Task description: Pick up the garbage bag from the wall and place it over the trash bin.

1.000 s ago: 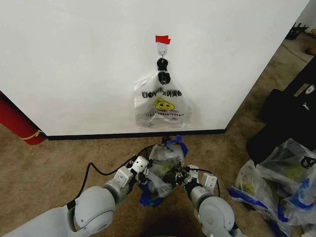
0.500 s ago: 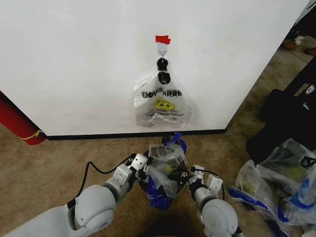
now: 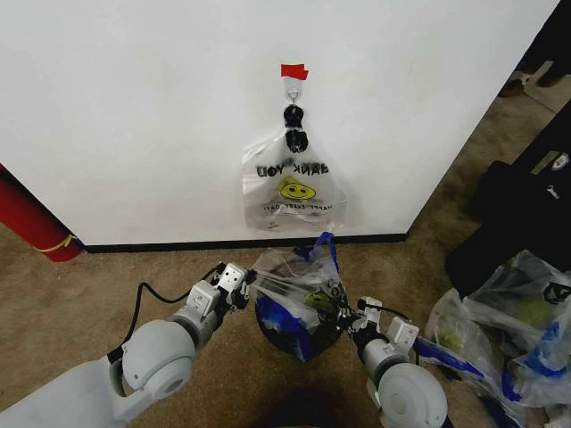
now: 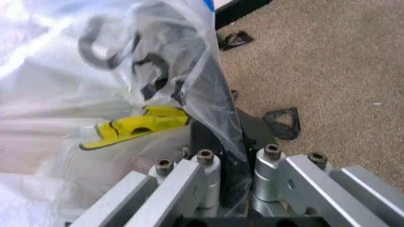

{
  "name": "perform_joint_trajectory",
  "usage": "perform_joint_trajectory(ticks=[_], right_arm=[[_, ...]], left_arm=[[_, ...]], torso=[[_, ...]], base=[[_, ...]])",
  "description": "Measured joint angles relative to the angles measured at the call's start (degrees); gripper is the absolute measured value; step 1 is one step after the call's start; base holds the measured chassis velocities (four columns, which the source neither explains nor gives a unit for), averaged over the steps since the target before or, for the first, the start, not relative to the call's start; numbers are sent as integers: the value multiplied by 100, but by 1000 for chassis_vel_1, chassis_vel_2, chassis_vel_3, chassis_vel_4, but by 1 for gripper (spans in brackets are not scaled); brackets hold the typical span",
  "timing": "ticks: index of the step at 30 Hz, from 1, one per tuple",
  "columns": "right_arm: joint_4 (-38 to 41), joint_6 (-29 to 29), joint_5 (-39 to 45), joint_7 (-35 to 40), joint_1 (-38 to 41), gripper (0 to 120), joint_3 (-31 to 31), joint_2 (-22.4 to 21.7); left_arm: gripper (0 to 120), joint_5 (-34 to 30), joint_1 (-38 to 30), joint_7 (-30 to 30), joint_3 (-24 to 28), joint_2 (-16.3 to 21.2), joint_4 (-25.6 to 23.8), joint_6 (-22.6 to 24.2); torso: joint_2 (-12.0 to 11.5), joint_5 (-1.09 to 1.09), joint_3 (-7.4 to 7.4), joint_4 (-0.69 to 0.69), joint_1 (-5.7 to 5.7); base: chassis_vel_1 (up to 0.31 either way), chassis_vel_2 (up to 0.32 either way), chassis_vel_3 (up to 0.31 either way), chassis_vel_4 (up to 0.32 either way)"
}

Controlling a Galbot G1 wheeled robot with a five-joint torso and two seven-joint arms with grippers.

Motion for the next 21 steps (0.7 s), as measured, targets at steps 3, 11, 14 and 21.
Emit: perform_joint_trajectory(ticks=[3, 11, 14, 21], right_arm=[[54, 17, 57, -10, -52, 1, 57, -17], [190, 72, 268, -89, -153, 1, 154, -24], [297, 54, 477, -169, -203, 1, 227, -23], [420, 209, 694, -262, -289, 1, 385, 5]], left_arm=[[0, -35, 65, 22, -68, 38, 135, -12], [0, -138, 221, 216, -205, 201, 381, -180], [0, 160, 297, 566, -109, 177, 624, -745], [0, -324, 400, 881, -12, 85, 882, -913]], torso=[[0, 0, 0, 0, 0], [0, 1, 0, 0, 0], [0, 0, 0, 0, 0], [0, 1, 1, 0, -1]], base=[[0, 0, 0, 0], [0, 0, 0, 0], [0, 0, 0, 0], [0, 0, 0, 0]])
